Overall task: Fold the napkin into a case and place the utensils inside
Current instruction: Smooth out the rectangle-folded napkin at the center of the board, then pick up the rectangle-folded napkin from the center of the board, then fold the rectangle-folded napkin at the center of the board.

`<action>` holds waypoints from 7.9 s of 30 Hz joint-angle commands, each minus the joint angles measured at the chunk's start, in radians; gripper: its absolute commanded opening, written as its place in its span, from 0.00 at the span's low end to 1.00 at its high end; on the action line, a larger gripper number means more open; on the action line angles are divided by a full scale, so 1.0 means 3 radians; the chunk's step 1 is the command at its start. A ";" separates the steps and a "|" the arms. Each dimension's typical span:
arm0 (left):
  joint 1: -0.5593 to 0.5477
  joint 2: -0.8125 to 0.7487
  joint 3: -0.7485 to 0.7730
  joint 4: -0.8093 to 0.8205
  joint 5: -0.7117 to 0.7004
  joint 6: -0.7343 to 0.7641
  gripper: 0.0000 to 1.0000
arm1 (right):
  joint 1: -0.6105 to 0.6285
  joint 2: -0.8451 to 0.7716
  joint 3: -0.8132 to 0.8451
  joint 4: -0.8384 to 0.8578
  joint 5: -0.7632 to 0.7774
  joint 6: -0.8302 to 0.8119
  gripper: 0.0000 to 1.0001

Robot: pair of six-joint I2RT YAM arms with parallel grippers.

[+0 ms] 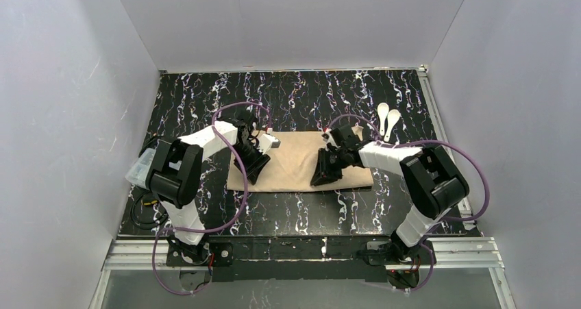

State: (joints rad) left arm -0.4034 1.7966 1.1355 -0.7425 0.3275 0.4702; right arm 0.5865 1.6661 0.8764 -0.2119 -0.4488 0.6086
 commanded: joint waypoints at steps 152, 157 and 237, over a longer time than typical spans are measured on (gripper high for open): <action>0.1162 -0.0474 -0.0586 0.0259 0.0388 -0.0659 0.14 | 0.1180 0.1310 0.2997 -0.0722 0.1235 0.0293 0.01; 0.1210 -0.0548 -0.0645 0.0353 0.0379 -0.0809 0.07 | 0.1207 0.1517 0.3235 -0.0656 0.1102 0.0304 0.01; 0.1779 -0.0567 0.0193 -0.0381 0.0161 -0.0721 0.10 | 0.1329 0.1749 0.2907 0.0907 -0.0578 0.0334 0.78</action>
State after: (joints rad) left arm 0.1055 1.6859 1.1301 -0.7658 0.3916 0.2165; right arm 1.0325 2.2902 1.7103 0.0055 -0.5240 0.6716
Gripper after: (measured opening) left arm 0.088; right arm 0.769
